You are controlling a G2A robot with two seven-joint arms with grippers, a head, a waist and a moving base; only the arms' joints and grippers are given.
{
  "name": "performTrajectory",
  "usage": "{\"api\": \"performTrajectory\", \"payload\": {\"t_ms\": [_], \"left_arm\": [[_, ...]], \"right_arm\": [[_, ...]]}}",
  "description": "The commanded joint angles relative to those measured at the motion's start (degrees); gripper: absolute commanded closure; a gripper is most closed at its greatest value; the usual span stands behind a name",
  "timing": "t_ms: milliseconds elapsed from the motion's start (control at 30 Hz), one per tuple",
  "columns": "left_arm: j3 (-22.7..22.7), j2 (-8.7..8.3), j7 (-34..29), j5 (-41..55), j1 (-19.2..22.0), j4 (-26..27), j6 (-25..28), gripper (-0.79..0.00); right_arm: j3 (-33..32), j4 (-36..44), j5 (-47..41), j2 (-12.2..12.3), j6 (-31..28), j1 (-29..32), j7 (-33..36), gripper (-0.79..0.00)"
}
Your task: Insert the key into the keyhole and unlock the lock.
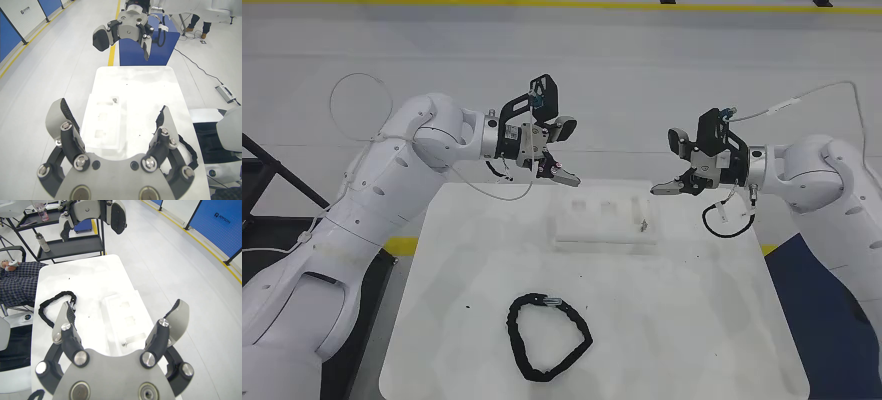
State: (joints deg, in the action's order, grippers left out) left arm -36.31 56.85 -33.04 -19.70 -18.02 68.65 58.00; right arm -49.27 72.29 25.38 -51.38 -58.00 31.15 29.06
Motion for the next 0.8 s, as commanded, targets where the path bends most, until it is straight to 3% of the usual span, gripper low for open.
{"api": "performTrajectory", "payload": {"t_ms": [0, 433, 633, 767], "left_arm": [[0.0, 0.0, 0.0, 0.0, 0.0, 0.0, 0.0, -0.785], [0.0, 0.0, 0.0, 0.0, 0.0, 0.0, 0.0, -0.785], [0.0, 0.0, 0.0, 0.0, 0.0, 0.0, 0.0, -0.785], [0.0, 0.0, 0.0, 0.0, 0.0, 0.0, 0.0, -0.785]], "right_arm": [[0.0, 0.0, 0.0, 0.0, 0.0, 0.0, 0.0, -0.785], [0.0, -0.1, 0.1, 0.0, 0.6, 0.2, -0.1, -0.785], [1.1, 0.2, 1.9, -0.6, 8.4, 2.3, -0.2, -0.785], [2.7, -0.9, 3.1, -1.1, 15.4, 3.1, 3.4, -0.785]]}}
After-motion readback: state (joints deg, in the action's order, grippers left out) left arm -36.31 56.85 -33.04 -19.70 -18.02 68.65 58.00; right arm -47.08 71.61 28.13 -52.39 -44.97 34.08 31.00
